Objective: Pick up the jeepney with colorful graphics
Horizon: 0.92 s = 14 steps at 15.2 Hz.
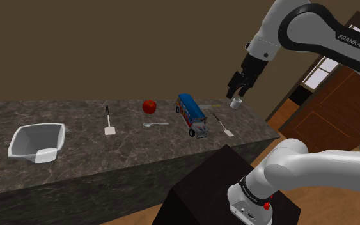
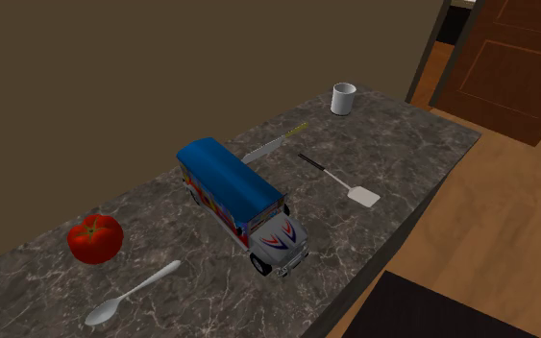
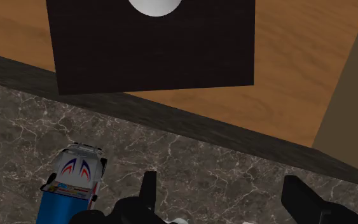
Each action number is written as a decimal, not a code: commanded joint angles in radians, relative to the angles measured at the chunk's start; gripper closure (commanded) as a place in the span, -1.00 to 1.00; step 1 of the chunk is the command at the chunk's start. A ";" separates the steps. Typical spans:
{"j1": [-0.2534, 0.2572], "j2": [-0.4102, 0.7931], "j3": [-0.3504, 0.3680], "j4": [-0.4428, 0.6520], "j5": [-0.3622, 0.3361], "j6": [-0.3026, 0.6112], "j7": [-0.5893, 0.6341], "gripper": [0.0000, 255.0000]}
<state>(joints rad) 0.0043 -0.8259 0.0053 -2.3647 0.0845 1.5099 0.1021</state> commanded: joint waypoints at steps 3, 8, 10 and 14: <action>0.001 -0.018 -0.038 -0.058 -0.034 0.043 -0.074 -1.00; -0.003 -0.031 -0.142 -0.180 -0.124 0.162 -0.259 -1.00; -0.007 -0.021 -0.187 -0.218 -0.161 0.216 -0.332 -1.00; -0.014 0.027 -0.283 -0.274 -0.234 0.335 -0.478 -1.00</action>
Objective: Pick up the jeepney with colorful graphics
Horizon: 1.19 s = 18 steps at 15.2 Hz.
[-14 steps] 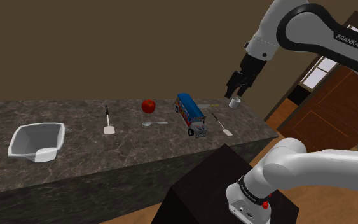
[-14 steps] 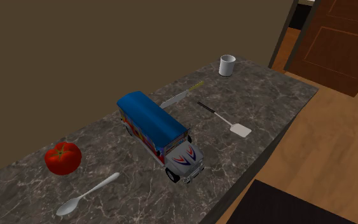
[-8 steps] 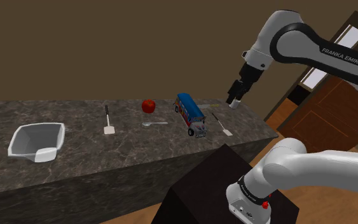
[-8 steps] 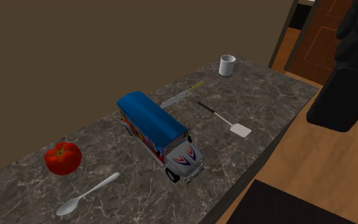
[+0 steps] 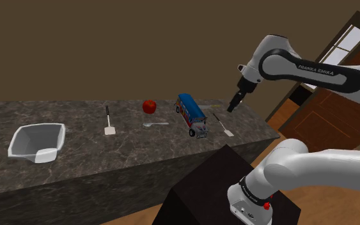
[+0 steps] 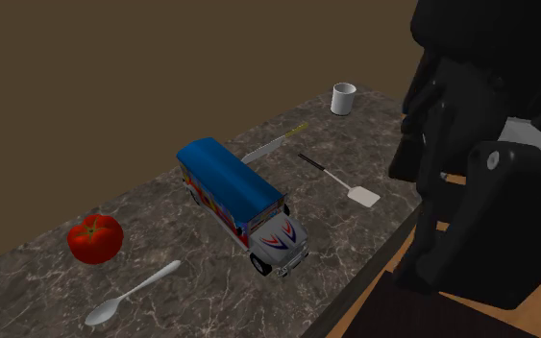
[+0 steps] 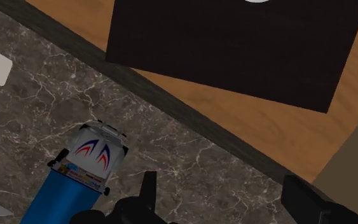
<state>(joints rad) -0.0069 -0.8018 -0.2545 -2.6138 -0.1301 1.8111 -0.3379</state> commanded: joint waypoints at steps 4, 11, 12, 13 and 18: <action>-0.002 0.092 -0.124 -0.052 -0.081 0.167 -0.185 -1.00; 0.050 0.334 -0.317 -0.025 -0.120 0.417 -0.457 -1.00; 0.065 0.376 -0.347 -0.014 -0.112 0.452 -0.501 -1.00; 0.082 0.420 -0.376 -0.001 -0.099 0.487 -0.547 -1.00; 0.195 0.671 -0.524 0.088 0.075 0.642 -0.841 -1.00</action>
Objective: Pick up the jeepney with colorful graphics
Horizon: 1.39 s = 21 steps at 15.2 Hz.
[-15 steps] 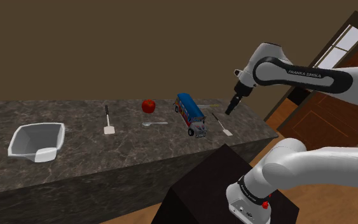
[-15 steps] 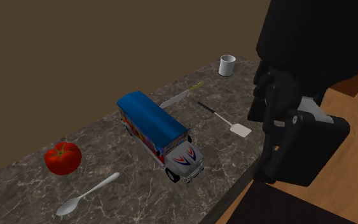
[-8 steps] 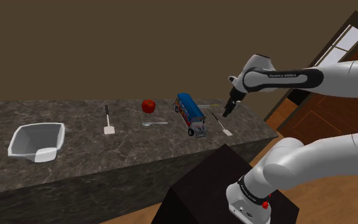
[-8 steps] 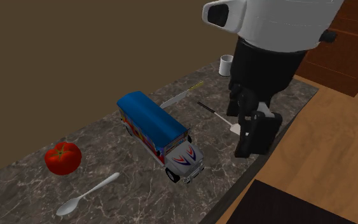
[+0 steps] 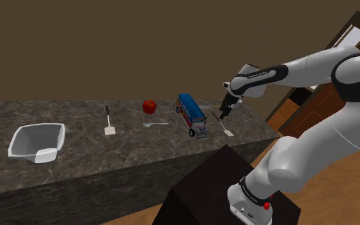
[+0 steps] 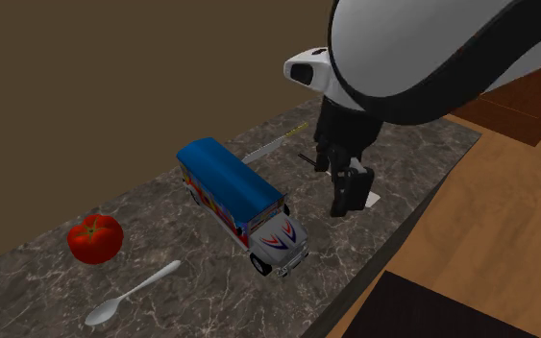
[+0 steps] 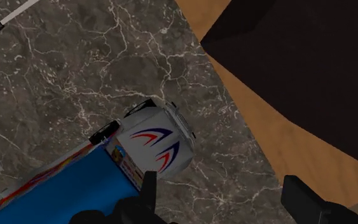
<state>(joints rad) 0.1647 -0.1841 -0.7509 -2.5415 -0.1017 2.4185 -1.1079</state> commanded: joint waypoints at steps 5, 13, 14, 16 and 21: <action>0.034 0.359 -0.036 0.156 0.426 0.100 -0.484 -1.00; -0.187 0.678 0.177 0.420 0.696 0.099 -0.834 -1.00; -0.194 0.689 0.186 0.422 0.707 0.107 -0.842 -1.00; -0.207 0.711 0.204 0.426 0.728 0.122 -0.858 -1.00; -0.238 0.764 0.244 0.441 0.775 0.157 -0.892 -1.00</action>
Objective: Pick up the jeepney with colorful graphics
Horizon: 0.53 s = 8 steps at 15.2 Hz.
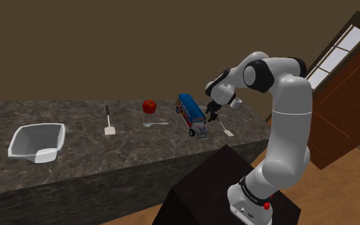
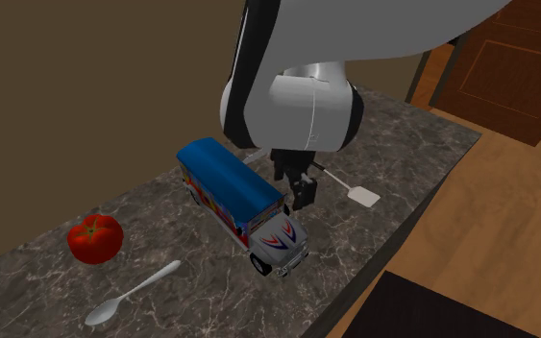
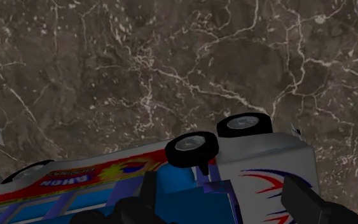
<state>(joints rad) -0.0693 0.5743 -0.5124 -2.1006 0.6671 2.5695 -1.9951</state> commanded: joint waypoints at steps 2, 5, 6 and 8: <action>-0.004 0.005 0.005 -0.001 0.007 0.006 -0.006 1.00; -0.004 0.004 0.005 -0.001 0.006 0.006 -0.006 1.00; -0.004 0.005 0.005 -0.001 0.006 0.006 -0.006 1.00; -0.004 0.005 0.005 -0.001 0.006 0.006 -0.006 1.00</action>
<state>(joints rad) -0.0732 0.5781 -0.5078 -2.1014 0.6732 2.5748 -2.0010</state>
